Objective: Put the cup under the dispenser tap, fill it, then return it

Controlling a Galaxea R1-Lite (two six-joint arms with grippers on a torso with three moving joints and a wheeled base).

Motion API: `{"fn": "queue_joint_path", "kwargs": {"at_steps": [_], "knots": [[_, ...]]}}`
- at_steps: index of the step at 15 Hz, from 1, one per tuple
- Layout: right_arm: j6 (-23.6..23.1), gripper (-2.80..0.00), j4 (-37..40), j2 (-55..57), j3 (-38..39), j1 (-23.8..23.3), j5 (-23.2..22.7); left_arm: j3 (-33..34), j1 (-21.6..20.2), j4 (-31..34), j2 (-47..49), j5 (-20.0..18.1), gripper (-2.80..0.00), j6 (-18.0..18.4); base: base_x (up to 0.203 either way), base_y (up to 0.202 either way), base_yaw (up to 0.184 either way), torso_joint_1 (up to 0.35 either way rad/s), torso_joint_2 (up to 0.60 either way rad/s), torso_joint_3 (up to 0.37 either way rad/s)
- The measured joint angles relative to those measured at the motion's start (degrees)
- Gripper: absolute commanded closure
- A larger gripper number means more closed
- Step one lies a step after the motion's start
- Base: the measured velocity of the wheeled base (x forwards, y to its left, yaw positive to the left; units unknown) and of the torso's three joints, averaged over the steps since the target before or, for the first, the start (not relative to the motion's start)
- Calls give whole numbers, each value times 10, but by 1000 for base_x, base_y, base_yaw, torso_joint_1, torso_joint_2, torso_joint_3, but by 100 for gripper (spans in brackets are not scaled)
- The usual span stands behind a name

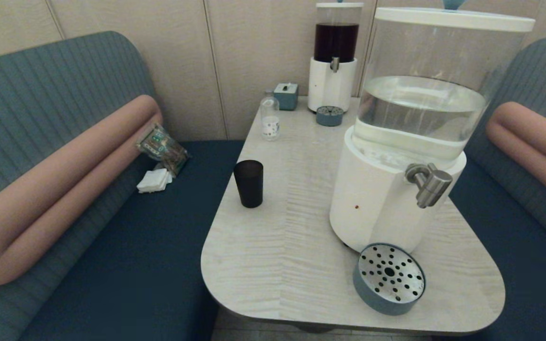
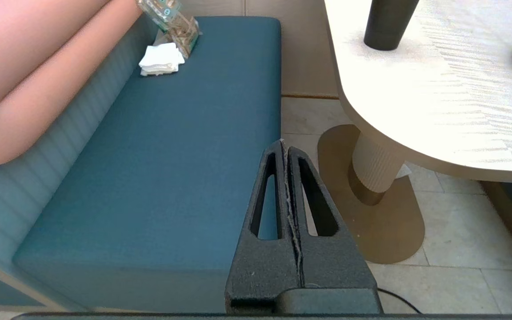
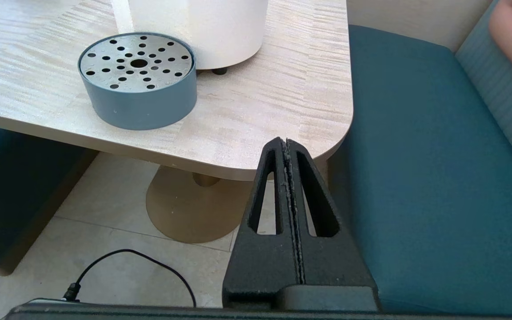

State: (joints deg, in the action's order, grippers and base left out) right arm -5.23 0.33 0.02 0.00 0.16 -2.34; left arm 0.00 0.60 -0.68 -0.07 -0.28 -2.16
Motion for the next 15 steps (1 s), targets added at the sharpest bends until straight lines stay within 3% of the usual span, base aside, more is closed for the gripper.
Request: {"fn": "queue_joint_path", "kwargs": {"at_steps": [15], "knots": [[11,0,0,0,0,0,7,0,0,0,0,0,0,0,0,0,0,0,0,0]]}}
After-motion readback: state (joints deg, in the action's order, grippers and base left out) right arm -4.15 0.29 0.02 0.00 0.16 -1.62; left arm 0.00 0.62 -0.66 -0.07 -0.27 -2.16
